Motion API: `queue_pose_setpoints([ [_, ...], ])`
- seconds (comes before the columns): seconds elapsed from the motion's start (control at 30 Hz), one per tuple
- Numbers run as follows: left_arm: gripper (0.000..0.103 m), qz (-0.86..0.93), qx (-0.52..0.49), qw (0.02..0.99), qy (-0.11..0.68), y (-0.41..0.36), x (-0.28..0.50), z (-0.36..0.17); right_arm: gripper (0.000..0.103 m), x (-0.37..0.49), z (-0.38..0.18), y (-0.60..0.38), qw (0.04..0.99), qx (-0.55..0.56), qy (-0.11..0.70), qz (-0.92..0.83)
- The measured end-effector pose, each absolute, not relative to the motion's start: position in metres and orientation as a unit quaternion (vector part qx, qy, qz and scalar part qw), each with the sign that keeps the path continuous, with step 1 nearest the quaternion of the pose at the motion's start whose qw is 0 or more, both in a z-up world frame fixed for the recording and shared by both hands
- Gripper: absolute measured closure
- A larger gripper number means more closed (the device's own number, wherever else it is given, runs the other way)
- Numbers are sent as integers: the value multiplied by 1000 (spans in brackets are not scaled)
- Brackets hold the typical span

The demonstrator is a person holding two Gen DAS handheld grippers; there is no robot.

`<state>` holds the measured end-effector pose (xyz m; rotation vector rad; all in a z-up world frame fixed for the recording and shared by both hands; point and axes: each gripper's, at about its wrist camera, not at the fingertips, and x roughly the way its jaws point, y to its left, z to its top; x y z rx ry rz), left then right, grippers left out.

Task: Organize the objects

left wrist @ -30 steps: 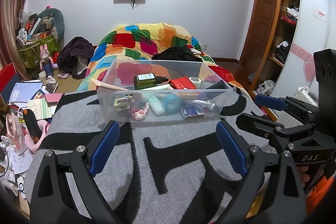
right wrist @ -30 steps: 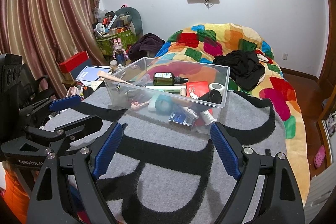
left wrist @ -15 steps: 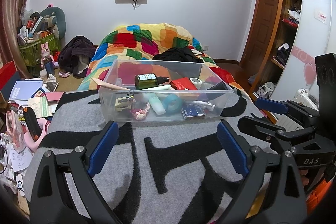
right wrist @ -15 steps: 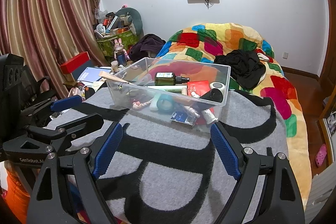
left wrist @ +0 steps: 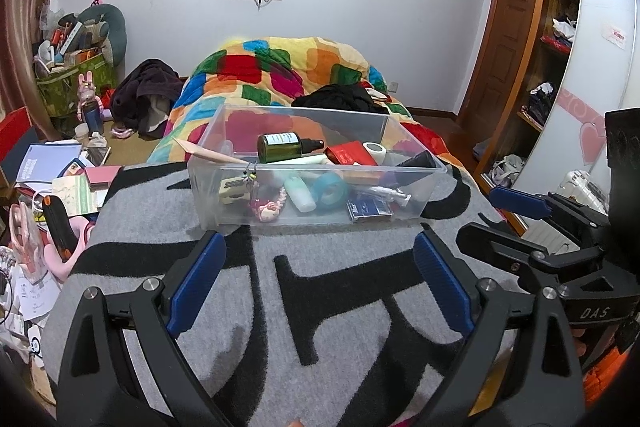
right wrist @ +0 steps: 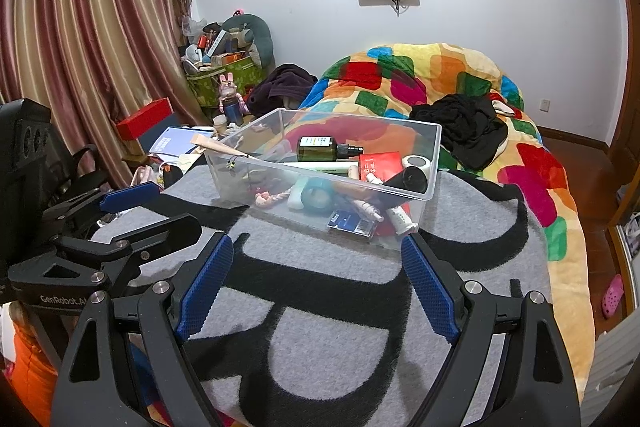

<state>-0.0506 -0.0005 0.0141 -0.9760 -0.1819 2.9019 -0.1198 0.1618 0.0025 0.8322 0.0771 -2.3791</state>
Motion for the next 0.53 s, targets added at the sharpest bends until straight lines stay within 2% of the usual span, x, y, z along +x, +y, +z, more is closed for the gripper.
queue_pose_setpoints([
  [0.53,5,950,-306,34,-54,1,-48,16,18,-119,2,162,303,316,30,-899],
])
